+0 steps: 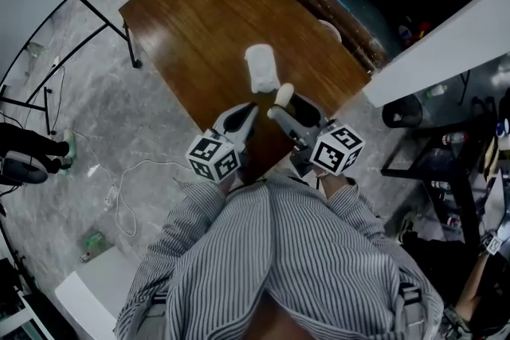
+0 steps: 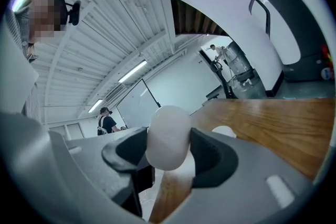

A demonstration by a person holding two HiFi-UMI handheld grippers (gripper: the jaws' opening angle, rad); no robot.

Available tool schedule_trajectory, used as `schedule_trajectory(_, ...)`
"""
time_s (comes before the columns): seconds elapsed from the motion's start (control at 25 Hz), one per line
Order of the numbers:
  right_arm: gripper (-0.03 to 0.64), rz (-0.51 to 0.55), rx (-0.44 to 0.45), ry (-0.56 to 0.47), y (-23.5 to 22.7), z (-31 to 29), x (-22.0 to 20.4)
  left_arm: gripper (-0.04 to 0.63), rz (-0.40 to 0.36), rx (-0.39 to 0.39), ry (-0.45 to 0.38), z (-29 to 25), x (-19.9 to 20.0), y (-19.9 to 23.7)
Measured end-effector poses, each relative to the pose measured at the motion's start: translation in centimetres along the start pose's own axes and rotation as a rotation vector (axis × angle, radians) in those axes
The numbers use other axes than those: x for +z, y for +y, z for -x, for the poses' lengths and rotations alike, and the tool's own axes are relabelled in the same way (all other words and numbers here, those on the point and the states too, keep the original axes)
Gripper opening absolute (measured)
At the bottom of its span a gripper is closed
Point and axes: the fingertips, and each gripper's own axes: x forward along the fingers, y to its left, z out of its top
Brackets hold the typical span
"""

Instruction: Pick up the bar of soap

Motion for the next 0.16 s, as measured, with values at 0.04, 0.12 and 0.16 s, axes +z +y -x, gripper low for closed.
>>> schedule_trajectory(0.04, 0.262, -0.001, -0.002, 0.001, -0.03, -0.04, -0.03, 0.017, 0.0, 0.001, 0.0, 0.02, -0.02, -0.01)
schedule_trajectory(0.12, 0.261, -0.005, -0.008, 0.004, -0.07, -0.11, -0.1, 0.017, 0.001, 0.003, 0.0, 0.08, -0.05, -0.03)
schedule_trajectory(0.16, 0.261, -0.007, -0.01, 0.006, -0.08, -0.14, -0.13, 0.017, 0.001, 0.004, 0.0, 0.11, -0.06, -0.05)
